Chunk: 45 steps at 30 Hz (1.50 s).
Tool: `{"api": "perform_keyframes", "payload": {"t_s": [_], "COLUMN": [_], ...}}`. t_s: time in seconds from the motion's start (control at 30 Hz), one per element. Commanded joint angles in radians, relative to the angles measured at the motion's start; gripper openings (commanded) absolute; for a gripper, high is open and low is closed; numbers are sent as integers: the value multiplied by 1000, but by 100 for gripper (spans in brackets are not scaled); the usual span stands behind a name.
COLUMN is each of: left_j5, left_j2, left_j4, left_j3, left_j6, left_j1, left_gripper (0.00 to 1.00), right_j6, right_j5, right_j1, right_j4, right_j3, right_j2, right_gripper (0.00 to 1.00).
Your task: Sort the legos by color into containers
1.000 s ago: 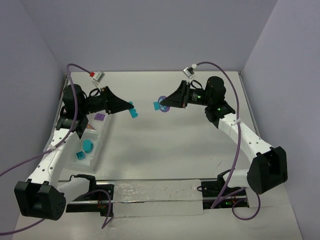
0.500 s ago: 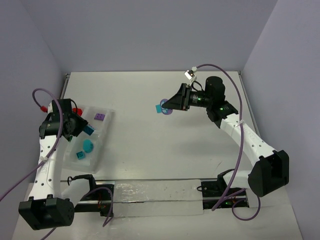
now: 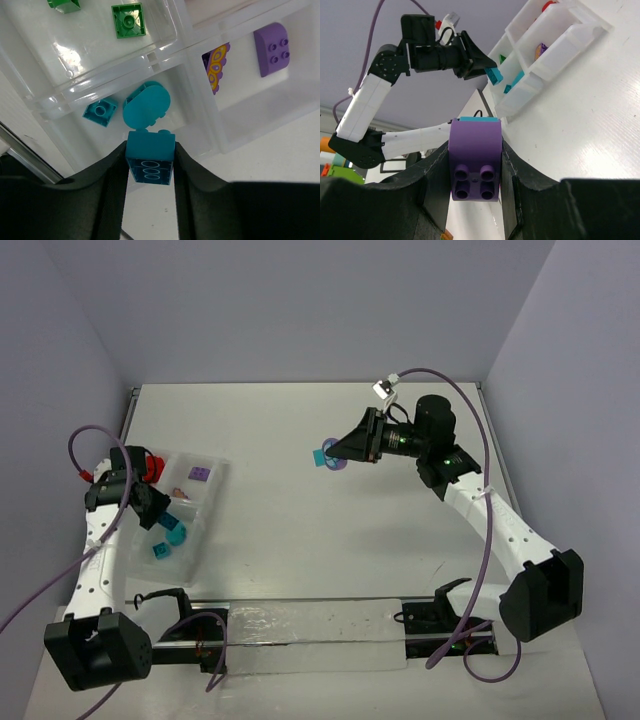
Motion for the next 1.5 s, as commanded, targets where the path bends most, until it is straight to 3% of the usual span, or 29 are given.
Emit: {"api": "perform_keyframes", "payload": {"t_s": [0.0, 0.1, 0.23, 0.33, 0.37, 0.53, 0.7, 0.97, 1.27, 1.47], "left_j5": [27, 49, 102, 290, 450, 885, 1051, 1161, 1212, 1225], "left_j2": [-1, -7, -24, -96, -128, -81, -1, 87, 88, 92], "left_j4": [48, 48, 50, 157, 236, 491, 710, 1017, 1076, 1099], "left_j3": [2, 14, 69, 111, 128, 173, 155, 119, 121, 106], "left_j6": [12, 30, 67, 126, 140, 100, 30, -92, -85, -91], "left_j1": [7, 7, 4, -59, -101, -232, -365, -486, -567, -586], "left_gripper": [66, 82, 84, 83, 83, 83, 83, 82, 75, 73], "right_j6": [-23, -40, -75, -154, -165, -149, -103, 54, 182, 179], "right_j5": [4, 10, 50, 87, 87, 57, -6, -117, -150, -151], "right_j1": [-4, -3, -1, -1, -1, 8, 34, 89, 124, 147], "right_j4": [13, -11, -83, -181, -196, -161, -100, 158, 310, 312], "right_j3": [-3, 3, 25, 54, 55, 34, 29, 9, 16, 40], "right_j2": [-41, -42, -40, -28, -28, -39, -43, -20, 27, 51], "right_gripper": [0, 0, 0, 0, 0, 0, 0, 0, 0, 0]}}
